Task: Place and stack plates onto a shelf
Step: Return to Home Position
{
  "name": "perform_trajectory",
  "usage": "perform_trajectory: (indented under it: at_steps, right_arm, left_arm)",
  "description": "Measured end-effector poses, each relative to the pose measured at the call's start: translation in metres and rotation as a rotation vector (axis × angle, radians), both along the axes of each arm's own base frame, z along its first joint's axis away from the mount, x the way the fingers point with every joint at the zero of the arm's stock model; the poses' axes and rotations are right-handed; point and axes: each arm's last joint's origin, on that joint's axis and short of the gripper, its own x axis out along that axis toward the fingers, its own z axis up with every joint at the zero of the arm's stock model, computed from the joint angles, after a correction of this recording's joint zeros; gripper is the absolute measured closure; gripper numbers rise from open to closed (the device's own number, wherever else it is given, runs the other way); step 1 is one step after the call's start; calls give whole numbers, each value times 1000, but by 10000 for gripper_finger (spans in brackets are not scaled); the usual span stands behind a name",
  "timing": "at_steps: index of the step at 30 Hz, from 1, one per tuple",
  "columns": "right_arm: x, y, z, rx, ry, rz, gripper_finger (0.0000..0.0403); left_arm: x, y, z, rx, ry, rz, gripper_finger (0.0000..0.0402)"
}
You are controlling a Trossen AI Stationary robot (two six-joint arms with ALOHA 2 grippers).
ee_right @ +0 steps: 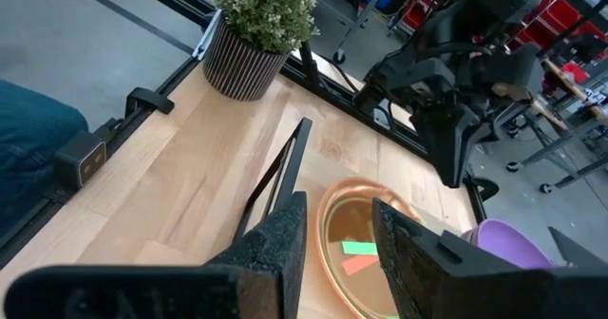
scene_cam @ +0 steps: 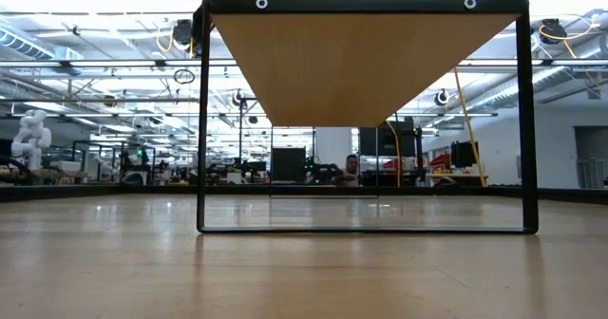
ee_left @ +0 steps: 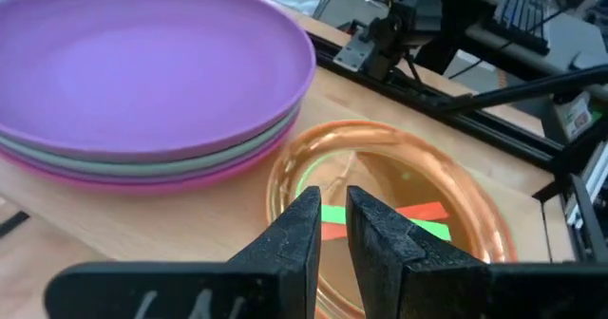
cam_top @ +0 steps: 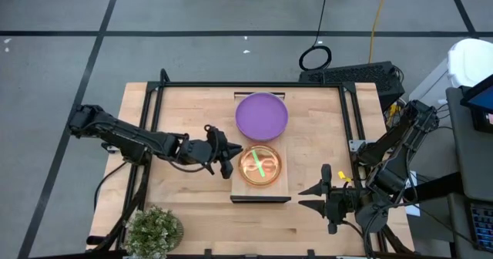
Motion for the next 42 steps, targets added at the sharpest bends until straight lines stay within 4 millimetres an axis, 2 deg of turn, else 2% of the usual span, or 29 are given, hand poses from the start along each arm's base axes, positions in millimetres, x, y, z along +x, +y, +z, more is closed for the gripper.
perform_trajectory:
  at_steps: [16,26,31,34,37,42]
  right_arm:
    - [-1,-2,-3,40,23,-29,296]
    - [-5,-6,-15,62,-15,-17,303]
    - [-15,-19,-21,107,-85,1,333]
    - [-26,-33,-29,143,-108,0,361]
    - [-37,-47,-42,171,-115,-6,391]
    - [-54,-68,-61,214,-153,-3,396]
  left_arm:
    - [-24,-12,28,95,-60,-107,343]
    - [-38,-32,37,299,-61,-261,344]
    - [-42,-43,36,424,-41,-348,359]
    - [-42,-42,36,453,-27,-356,387]
    - [-41,-39,33,461,2,-352,396]
    - [-38,-33,20,428,-35,-409,399]
